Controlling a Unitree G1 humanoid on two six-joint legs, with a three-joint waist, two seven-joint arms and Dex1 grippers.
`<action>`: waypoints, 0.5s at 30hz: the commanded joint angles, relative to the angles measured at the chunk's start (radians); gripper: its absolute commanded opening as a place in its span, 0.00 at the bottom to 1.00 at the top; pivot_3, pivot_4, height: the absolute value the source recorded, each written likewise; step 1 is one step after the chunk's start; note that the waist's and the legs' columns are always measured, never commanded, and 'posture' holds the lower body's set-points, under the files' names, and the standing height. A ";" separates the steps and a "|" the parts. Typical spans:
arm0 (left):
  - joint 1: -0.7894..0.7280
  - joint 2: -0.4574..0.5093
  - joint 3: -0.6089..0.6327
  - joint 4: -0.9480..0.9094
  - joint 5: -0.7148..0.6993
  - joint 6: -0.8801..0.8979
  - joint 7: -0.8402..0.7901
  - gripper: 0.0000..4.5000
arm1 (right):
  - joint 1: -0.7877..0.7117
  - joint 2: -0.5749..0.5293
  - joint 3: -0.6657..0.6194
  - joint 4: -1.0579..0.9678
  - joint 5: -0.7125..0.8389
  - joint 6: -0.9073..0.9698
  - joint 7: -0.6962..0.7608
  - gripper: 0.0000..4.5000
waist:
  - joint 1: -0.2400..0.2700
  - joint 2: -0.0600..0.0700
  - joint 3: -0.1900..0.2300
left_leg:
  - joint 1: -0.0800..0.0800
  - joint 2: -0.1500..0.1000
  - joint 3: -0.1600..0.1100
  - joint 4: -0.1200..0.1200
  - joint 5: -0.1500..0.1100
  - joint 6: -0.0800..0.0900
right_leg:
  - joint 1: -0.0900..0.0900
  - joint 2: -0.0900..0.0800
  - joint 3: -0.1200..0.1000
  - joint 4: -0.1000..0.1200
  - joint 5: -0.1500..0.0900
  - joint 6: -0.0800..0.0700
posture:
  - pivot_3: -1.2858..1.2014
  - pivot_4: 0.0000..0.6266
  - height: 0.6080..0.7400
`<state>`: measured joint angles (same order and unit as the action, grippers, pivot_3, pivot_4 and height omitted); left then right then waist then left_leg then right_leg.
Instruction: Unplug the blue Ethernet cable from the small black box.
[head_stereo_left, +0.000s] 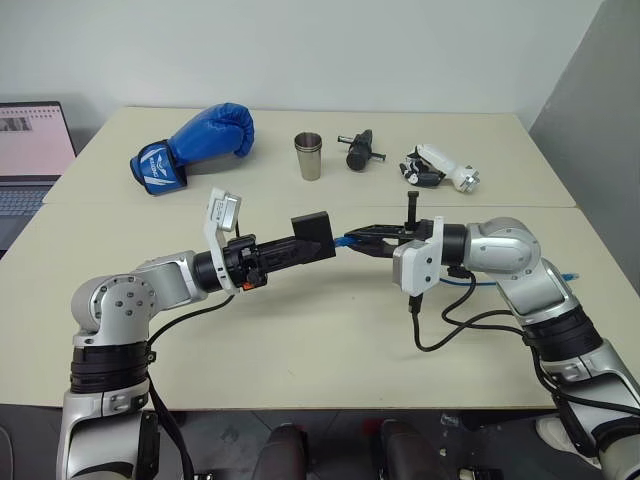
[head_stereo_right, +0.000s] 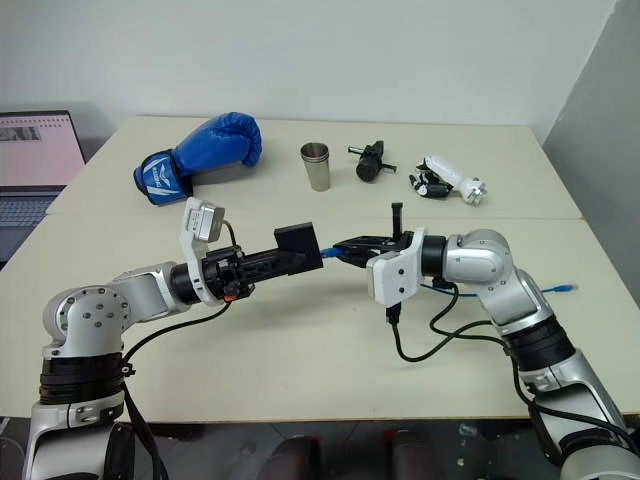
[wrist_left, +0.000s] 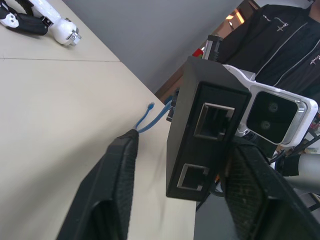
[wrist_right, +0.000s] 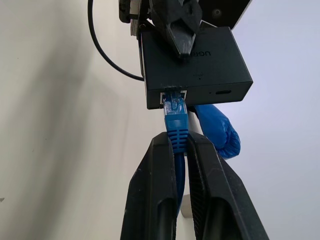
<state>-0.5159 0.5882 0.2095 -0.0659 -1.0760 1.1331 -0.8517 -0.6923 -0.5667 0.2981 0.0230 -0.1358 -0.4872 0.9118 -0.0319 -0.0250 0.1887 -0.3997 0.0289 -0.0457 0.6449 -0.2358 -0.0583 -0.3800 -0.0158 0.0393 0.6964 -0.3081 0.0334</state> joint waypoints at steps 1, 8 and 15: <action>-0.021 0.010 -0.002 0.000 -0.001 -0.003 -0.019 0.30 | -0.023 0.008 -0.004 -0.024 0.003 -0.024 -0.014 0.01 | 0.000 0.000 0.000 | 0.000 0.000 0.000 0.000 0.000 0.000 | 0.000 0.000 0.000 0.000 0.000 0.000 | 0.52 0.24 1.00; -0.019 0.014 -0.006 0.003 0.011 -0.002 -0.028 0.17 | 0.001 -0.007 0.003 -0.049 0.029 0.002 0.023 0.01 | 0.000 0.000 0.000 | 0.000 0.000 0.000 0.000 0.000 0.000 | 0.000 0.000 0.000 0.000 0.000 0.000 | 0.52 0.24 1.00; -0.027 0.037 -0.024 0.006 0.034 -0.007 -0.060 0.17 | 0.041 -0.042 -0.024 -0.129 0.085 0.058 0.058 0.41 | 0.000 0.000 0.000 | 0.000 0.000 -0.001 0.000 0.000 0.000 | 0.000 0.000 0.000 0.000 0.000 0.000 | 0.52 0.24 1.00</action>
<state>-0.5220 0.6024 0.1924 -0.0424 -1.0488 1.1332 -0.8842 -0.6674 -0.5881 0.2978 -0.0424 -0.0942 -0.4515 0.9533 -0.0319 -0.0250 0.1887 -0.3998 0.0288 -0.0466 0.6447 -0.2358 -0.0583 -0.3798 -0.0159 0.0392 0.6961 -0.3082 0.0332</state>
